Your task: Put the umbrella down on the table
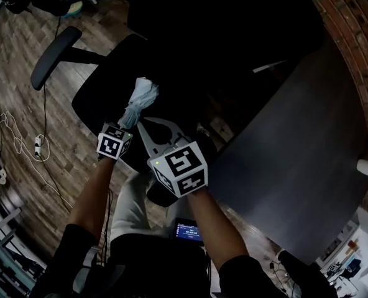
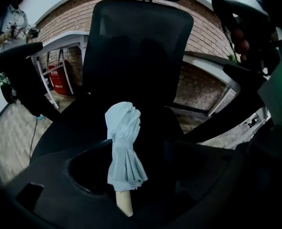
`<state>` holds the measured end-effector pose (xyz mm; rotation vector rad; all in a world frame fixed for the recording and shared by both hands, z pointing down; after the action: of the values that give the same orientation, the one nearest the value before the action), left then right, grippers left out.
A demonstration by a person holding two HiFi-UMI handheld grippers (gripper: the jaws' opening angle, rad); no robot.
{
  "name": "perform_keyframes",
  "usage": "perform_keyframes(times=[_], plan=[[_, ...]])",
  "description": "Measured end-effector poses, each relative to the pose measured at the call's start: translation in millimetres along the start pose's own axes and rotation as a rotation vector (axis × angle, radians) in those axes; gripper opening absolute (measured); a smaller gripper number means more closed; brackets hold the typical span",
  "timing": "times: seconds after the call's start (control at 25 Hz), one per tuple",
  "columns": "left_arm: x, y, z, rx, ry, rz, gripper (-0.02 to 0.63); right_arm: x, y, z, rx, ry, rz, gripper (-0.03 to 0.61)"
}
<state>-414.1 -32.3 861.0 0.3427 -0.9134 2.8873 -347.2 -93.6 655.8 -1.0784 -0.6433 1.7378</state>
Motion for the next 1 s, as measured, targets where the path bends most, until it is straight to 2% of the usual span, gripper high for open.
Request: perform_keyframes(times=[0.28, 0.72, 1.0], plan=[[29.4, -8.6, 29.4, 0.047, 0.06, 0.004, 0.353, -1.7, 15.6, 15.2, -0.044, 0.007, -0.027, 0.007], [52.5, -26.2, 69.9, 0.123, 0.052, 0.007, 0.353, -10.3, 15.8, 38.6, -0.086, 0.002, 0.019, 0.008], [56.5, -30.5, 77.9, 0.145, 0.06, 0.002, 0.351, -14.9, 16.3, 42.9, -0.091, -0.003, 0.044, 0.008]])
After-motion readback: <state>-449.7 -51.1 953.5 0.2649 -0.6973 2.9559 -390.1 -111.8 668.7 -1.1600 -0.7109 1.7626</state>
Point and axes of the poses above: the fingertips, and each gripper's own axes: z forward along the fingers, x to its left, y out of its top, the point moved 3 cm from there along -z, backward along the fingers, and after that the axes turned 6 degrees about -y, right-handed, at the moved point
